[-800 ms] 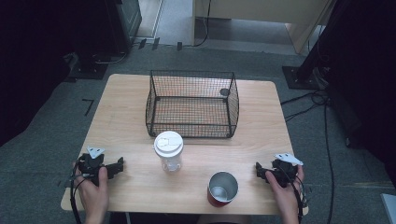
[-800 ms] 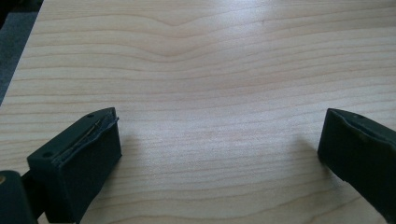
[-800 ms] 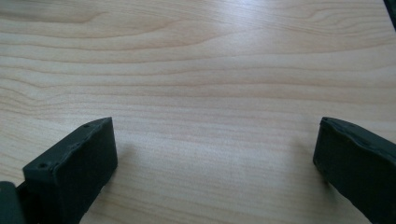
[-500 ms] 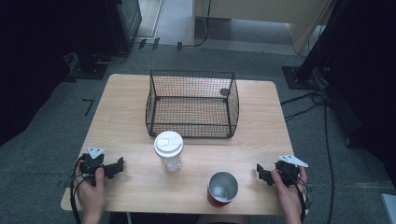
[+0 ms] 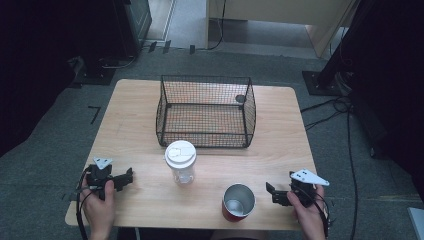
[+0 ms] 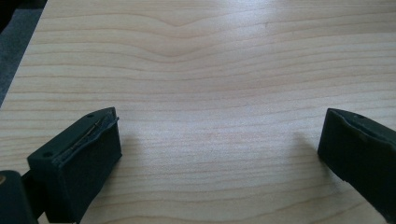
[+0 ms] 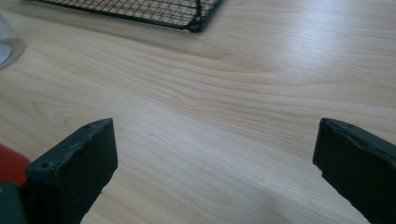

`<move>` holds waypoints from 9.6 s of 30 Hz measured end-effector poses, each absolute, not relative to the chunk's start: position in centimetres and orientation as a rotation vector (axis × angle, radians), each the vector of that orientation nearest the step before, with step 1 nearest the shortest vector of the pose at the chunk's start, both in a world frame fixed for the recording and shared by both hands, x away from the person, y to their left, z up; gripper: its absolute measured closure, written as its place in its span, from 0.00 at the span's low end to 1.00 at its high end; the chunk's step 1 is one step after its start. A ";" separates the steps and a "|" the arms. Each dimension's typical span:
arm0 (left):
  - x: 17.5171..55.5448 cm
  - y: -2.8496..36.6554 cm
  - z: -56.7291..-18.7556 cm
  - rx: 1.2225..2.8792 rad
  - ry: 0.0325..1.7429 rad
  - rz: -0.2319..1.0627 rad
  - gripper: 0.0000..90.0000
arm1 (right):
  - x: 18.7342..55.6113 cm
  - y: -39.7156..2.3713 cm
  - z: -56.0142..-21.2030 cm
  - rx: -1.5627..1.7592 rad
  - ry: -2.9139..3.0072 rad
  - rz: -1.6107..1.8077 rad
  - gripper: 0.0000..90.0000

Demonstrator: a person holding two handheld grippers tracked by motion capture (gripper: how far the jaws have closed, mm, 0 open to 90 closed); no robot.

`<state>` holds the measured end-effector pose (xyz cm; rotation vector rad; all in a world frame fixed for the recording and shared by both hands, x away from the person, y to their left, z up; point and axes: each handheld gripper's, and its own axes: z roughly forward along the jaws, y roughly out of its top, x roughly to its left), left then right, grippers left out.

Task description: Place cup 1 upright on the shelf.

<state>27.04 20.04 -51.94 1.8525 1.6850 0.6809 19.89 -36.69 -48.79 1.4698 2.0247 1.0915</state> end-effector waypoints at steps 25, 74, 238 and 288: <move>27.0 20.0 -51.9 1.852 1.685 0.681 0.00 | 16.9 -35.5 -46.9 1.232 2.179 1.290 0.00; 27.0 20.0 -51.9 1.853 1.685 0.681 0.00 | 16.4 -29.6 -47.0 0.865 2.469 1.506 0.00; 27.1 20.0 -51.9 1.848 1.687 0.681 0.00 | 27.4 -22.3 -33.9 1.116 1.794 1.465 0.08; 27.1 20.0 -51.9 1.849 1.687 0.681 0.00 | 40.0 -19.9 -38.0 1.342 1.711 1.283 0.08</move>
